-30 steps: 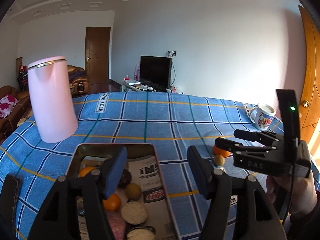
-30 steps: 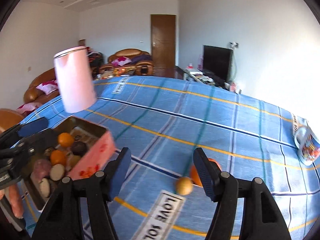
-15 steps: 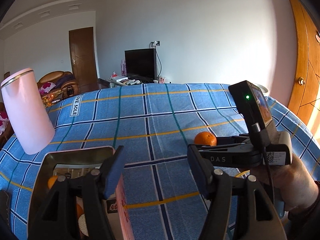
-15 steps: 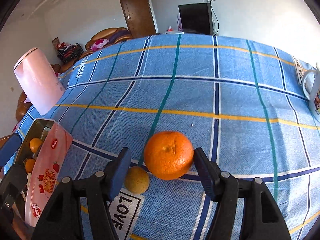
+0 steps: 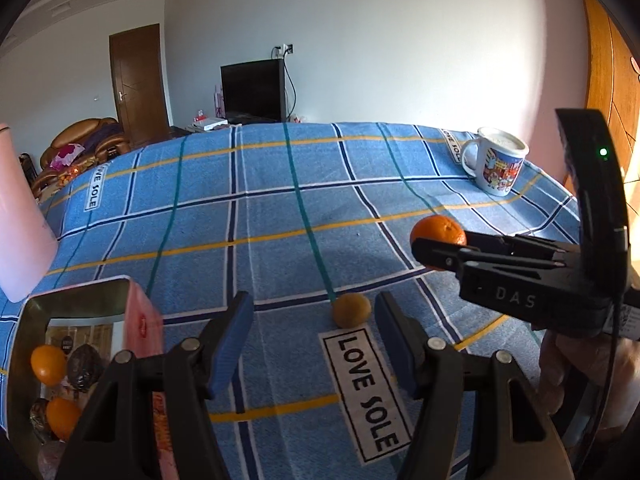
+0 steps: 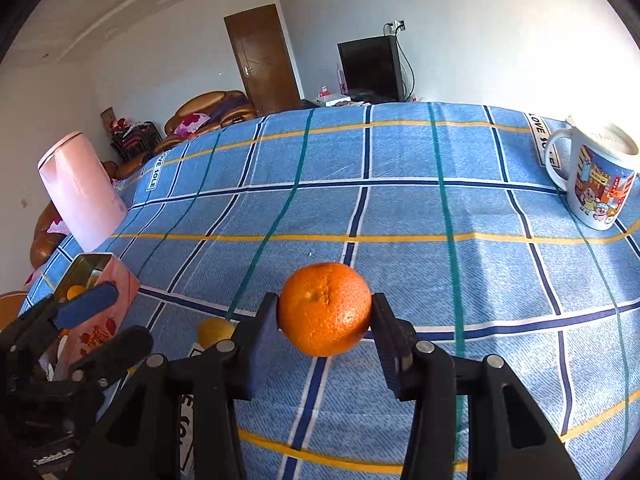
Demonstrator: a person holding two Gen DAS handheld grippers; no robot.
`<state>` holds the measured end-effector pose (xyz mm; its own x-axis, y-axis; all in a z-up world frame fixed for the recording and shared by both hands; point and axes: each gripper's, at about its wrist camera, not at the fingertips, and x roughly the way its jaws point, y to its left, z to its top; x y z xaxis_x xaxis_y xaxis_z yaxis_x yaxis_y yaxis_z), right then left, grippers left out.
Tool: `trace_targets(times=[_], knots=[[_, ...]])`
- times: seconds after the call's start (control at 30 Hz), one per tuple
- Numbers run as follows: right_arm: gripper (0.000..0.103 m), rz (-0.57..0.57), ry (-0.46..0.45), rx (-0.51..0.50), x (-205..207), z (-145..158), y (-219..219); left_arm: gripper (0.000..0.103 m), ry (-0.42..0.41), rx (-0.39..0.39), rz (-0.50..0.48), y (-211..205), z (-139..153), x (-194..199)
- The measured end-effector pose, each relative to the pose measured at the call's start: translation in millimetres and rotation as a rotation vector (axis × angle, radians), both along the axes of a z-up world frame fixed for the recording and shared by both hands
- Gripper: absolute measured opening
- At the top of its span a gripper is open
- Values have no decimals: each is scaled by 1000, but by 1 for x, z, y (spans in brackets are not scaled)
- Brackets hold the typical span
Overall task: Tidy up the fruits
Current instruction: 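Grasp a small yellow fruit with left tool while right tool grasps an orange, then carry the yellow fruit and orange over to the tin box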
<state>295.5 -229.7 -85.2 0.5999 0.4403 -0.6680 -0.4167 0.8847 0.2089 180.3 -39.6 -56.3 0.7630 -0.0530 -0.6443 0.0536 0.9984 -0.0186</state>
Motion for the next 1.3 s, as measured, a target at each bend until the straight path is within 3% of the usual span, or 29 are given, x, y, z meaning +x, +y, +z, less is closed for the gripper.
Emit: trace_targets(times=[0.3,0.47,0.63,0.7,1.3], knots=[[48,-23,-35,50,-3,5,-14,64,84,24,-51,-26,-16,26],[48,-14,-64,46,-8,8,-13,47,193,-5,-84,-27,-30,40],[48,-3,-78,46,-10,10,-12,40,190,-2,-77,-28,-30,40],[48,-1,-89,46,-11,11,-12,29,189,1,-88,-29,-29,39],[48,26,-210,53,-32,24,-10,29,47,-24,-69,-20,-9,14]])
